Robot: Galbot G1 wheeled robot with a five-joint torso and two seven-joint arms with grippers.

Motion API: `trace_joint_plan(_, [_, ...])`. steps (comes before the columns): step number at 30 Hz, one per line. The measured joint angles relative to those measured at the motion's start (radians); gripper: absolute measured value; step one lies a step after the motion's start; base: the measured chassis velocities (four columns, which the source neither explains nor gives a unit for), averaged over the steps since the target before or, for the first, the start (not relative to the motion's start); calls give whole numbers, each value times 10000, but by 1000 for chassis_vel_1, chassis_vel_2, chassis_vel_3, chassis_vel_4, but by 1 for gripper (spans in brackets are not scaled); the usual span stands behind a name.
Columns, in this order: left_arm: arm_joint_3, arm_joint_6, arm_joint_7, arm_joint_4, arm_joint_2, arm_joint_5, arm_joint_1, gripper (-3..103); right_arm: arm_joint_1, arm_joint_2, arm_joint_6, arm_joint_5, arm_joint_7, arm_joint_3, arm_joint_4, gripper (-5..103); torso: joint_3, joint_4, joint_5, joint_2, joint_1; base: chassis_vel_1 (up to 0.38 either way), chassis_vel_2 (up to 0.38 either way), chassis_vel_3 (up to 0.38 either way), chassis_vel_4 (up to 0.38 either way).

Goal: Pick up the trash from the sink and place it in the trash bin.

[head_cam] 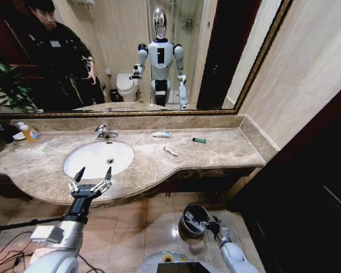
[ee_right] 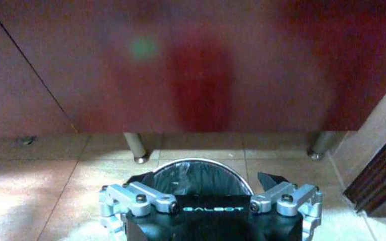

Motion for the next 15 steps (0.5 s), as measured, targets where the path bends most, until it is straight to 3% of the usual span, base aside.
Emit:
trace_joint_plan(8, [0,0,0,0,0,0,0,100,-1074,-582,-441,1001,89,-43,2835,100,-1,0,-2,0,-1,0,0,0,0])
trace_joint_plan(15, [-1,0,0,0,0,0,0,100,-1939,-938,-136,1125,581,116,5097,100,0,0,-1,0,-1,0,0,0,0])
